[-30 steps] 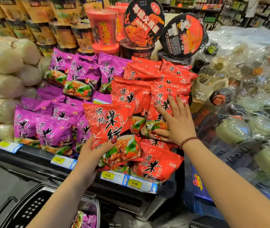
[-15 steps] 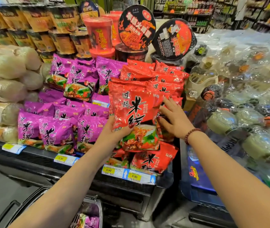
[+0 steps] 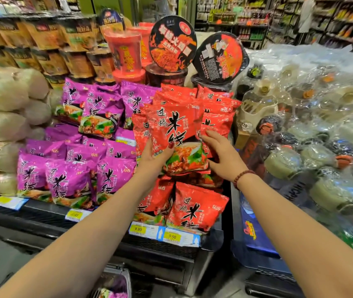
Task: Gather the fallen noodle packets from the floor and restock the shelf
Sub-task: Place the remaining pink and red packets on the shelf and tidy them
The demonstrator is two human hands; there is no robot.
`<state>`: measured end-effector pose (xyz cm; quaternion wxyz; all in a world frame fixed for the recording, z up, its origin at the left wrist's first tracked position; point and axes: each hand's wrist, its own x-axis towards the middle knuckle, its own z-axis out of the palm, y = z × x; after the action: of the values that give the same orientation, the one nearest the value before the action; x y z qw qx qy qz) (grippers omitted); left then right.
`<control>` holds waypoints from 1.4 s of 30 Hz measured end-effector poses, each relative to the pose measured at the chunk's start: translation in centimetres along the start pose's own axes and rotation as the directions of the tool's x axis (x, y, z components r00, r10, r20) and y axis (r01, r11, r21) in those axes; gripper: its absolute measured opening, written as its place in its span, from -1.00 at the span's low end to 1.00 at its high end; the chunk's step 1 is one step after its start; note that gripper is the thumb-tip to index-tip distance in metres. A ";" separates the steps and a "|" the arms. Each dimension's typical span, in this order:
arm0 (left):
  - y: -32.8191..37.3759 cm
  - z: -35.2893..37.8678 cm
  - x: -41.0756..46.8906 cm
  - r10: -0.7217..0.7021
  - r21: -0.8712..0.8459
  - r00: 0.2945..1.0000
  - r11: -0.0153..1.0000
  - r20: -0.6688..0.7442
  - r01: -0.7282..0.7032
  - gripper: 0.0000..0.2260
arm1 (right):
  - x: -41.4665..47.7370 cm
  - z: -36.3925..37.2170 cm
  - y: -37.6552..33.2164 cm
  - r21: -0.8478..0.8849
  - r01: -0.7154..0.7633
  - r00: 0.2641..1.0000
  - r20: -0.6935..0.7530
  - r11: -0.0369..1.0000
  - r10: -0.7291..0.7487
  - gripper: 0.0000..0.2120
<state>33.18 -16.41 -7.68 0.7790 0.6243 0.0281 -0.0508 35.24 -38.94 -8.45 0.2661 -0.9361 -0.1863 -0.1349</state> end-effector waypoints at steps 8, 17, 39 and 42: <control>-1.2 -1.9 0.6 -0.018 0.058 1.000 0.998 0.013 0.018 0.12 | -1.9 0.4 -0.3 -0.032 0.060 0.996 -0.071 0.998 -0.062 -0.40; 0.0 -3.6 1.8 0.145 0.219 0.989 0.965 -0.001 -0.142 -0.05 | -2.3 0.3 -6.8 0.353 0.070 0.991 -0.130 0.933 -0.025 -0.36; -3.3 -8.5 -0.1 0.100 0.442 0.972 0.897 -0.214 0.005 -0.31 | 1.0 4.7 -11.1 0.076 -0.135 0.988 -0.064 0.988 0.140 -0.13; -3.5 -8.9 -0.1 0.088 0.434 0.970 0.901 -0.225 0.019 -0.32 | 1.4 4.7 -11.5 0.050 -0.143 0.988 -0.044 0.988 0.145 -0.12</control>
<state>32.88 -8.50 -12.99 0.6125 0.7836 0.0984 0.0335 32.37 -26.88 -6.65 0.3010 -0.9373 -0.1148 -0.1330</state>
